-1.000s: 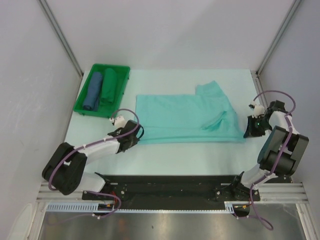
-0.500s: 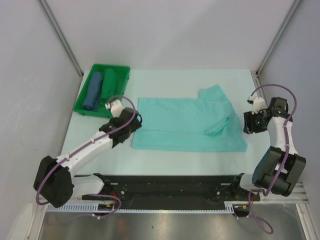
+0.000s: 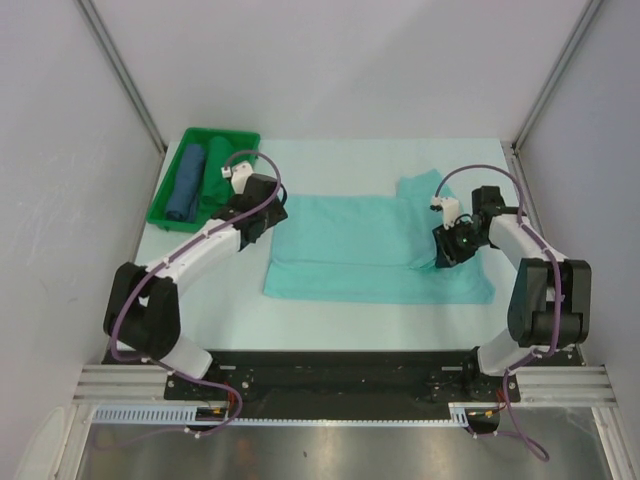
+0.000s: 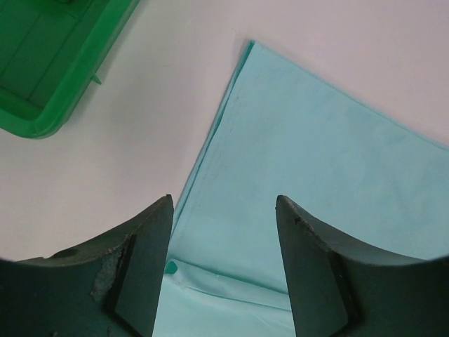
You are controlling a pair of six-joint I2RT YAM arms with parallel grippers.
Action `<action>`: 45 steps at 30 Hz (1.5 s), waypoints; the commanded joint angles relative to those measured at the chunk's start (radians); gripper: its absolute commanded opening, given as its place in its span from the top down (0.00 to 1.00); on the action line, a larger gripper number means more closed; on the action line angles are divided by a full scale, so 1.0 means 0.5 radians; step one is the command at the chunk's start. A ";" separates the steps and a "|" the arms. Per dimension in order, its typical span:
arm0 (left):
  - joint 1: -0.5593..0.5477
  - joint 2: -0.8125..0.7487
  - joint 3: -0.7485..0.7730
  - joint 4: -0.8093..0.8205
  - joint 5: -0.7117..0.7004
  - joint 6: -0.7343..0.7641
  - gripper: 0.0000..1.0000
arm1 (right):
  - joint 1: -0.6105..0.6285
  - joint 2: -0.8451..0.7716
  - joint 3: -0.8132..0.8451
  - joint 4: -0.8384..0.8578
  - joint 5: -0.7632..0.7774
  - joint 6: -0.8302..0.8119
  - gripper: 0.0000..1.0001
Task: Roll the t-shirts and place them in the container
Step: Fold the T-shirt at the center of the board.
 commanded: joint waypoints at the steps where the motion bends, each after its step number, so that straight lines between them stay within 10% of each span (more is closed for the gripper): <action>1: 0.044 0.054 0.115 0.087 0.071 0.062 0.34 | 0.076 0.126 0.037 0.101 0.035 0.032 0.59; 27: 0.191 0.851 0.756 0.407 0.196 0.424 0.33 | -0.130 0.822 0.844 0.997 0.060 0.851 0.43; 45: 0.277 1.287 1.044 0.269 0.387 0.290 0.37 | -0.225 1.507 1.663 0.912 0.005 1.124 0.37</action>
